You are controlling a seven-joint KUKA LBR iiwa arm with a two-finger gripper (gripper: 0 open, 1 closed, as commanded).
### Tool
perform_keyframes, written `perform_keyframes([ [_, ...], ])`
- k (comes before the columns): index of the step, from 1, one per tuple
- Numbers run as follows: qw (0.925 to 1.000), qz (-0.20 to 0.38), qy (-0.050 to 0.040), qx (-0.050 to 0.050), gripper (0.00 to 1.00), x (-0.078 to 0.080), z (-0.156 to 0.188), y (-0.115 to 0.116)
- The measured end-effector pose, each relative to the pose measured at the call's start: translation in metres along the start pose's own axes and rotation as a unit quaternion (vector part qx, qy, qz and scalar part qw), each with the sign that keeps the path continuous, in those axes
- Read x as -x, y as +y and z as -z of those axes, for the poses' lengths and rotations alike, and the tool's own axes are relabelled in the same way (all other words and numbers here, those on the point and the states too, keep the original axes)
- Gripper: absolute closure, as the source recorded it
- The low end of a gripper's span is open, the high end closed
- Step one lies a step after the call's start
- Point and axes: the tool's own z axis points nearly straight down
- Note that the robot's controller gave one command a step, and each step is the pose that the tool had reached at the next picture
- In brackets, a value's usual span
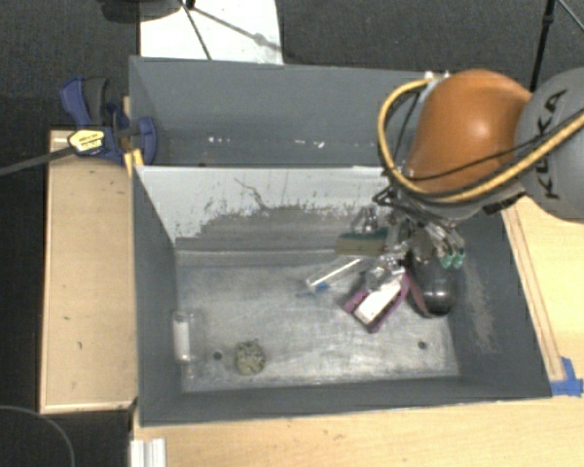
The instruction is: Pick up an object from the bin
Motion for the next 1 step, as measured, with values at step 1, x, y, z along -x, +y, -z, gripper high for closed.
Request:
perform_keyframes([
  [1,0.9913,0.131,-0.0007,0.002,1.0,0.0419,0.1175,0.1133],
])
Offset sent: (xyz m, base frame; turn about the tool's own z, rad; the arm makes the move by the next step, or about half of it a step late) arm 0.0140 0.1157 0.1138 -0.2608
